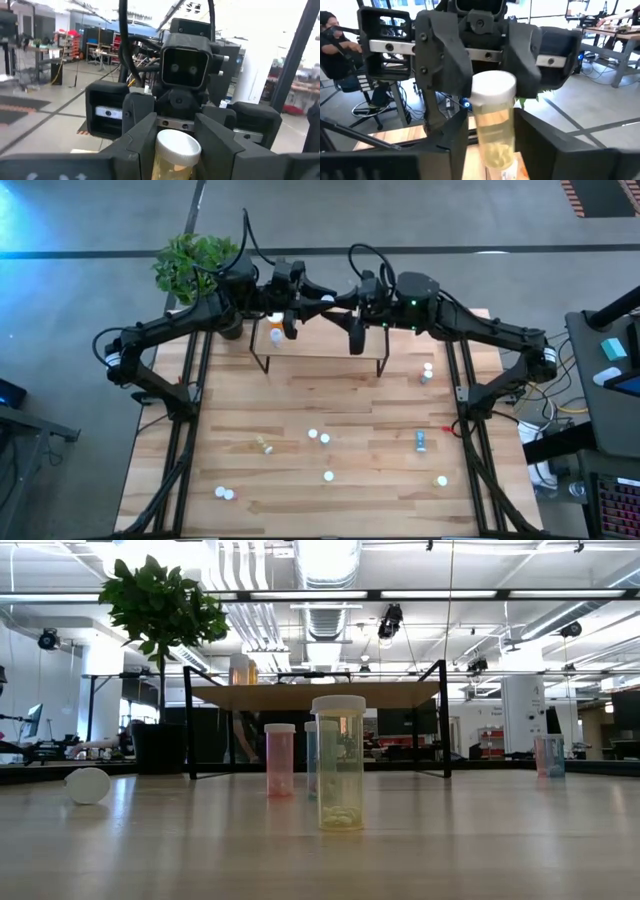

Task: Pick and place medicine bottles onto shelf by color
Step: Put the yellow pill bottle on the shelf

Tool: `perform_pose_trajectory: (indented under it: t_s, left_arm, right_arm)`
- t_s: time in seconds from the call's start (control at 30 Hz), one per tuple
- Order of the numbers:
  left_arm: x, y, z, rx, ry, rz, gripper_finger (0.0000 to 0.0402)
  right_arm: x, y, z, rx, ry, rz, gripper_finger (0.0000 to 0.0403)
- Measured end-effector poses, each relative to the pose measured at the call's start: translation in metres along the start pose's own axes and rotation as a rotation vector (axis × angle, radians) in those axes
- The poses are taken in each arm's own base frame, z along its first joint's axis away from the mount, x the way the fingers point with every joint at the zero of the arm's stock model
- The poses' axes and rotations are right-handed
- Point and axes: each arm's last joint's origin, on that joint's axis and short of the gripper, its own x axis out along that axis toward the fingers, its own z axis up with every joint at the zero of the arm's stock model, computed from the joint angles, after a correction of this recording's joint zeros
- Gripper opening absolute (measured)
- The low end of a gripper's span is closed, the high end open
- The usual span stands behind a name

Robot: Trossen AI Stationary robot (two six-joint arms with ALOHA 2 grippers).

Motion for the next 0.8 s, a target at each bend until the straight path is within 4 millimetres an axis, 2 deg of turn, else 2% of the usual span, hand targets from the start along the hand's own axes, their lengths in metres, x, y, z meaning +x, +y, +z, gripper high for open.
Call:
perform_pose_trajectory:
  t_s: [0.17,0.33,0.6,0.8]
  left_arm:
    - [0.0,0.002,0.0,-0.122,-0.007,0.048,0.0115]
    - [-0.001,0.001,0.0,-0.13,0.0,0.054,0.0146]
    - [-0.02,-0.01,0.016,0.05,-0.014,0.073,0.0208]
    - [-0.026,-0.003,-0.009,0.04,0.226,0.236,0.0219]
  right_arm:
    - [0.0,-0.001,0.0,0.01,0.001,-0.006,0.0098]
    - [-0.001,0.0,0.0,0.013,0.007,-0.003,0.0086]
    - [-0.016,0.002,0.003,-0.003,0.047,0.002,0.0095]
    - [-0.034,0.002,0.011,-0.025,0.049,-0.022,0.0095]
